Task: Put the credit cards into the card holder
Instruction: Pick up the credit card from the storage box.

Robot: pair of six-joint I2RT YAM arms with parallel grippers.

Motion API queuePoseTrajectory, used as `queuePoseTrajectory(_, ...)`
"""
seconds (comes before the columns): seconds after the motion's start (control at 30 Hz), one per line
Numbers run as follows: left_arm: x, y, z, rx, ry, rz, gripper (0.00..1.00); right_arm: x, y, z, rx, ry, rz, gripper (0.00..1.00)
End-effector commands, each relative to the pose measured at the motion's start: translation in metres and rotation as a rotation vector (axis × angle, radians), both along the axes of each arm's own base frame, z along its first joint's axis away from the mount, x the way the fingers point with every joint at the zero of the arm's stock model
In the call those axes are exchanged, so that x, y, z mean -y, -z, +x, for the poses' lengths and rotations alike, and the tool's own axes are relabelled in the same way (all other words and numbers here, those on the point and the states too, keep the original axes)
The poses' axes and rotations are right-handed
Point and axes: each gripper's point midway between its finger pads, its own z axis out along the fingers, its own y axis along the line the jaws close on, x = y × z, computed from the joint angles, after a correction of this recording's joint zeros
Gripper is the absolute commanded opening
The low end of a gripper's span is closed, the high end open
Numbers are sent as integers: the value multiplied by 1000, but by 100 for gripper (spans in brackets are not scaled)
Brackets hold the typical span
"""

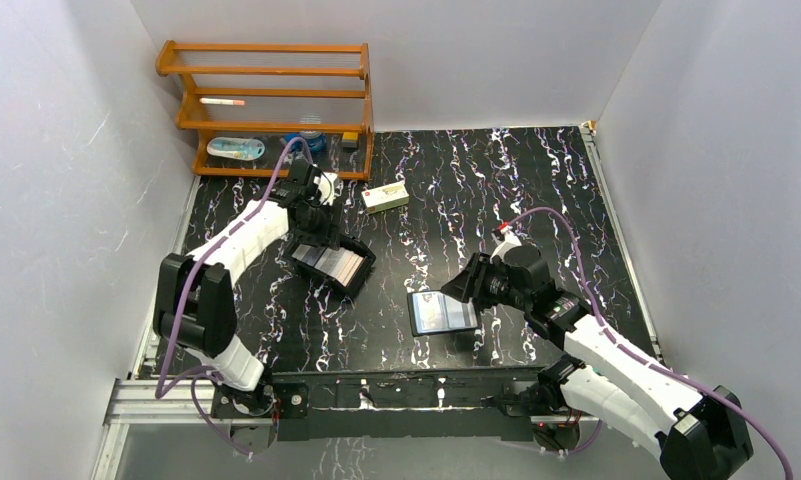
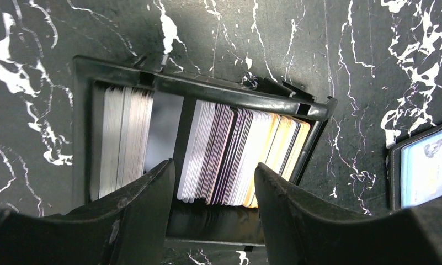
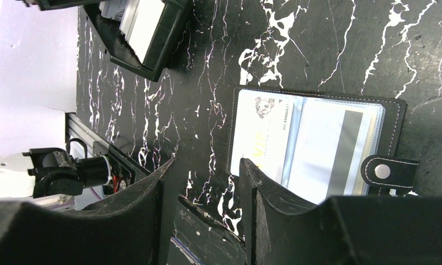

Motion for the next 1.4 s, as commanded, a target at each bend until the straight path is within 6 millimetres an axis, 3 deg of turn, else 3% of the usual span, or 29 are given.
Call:
queuePoseTrajectory(0.0,10,3,3,-23,65,-45,54,-3,-23,6,64,5,39,52)
queuePoseTrajectory(0.3,-4,28,9,-35,66,41,54,-3,-23,5,62,5,39,52)
queuePoseTrajectory(0.63,-4,50,2,-92,80,46,54,-2,-22,7,63,8,30,52)
queuePoseTrajectory(0.77,-2,54,-5,-118,83,28,47,-3,-24,8,63,5,27,52)
queuePoseTrajectory(0.9,2,46,-9,-117,82,-3,36,-3,-24,8,65,7,27,52)
queuePoseTrajectory(1.13,11,15,-6,-68,83,-59,22,-5,-19,8,53,5,37,52)
queuePoseTrajectory(1.37,5,9,-5,-65,74,-27,7,-5,-17,7,47,6,36,52)
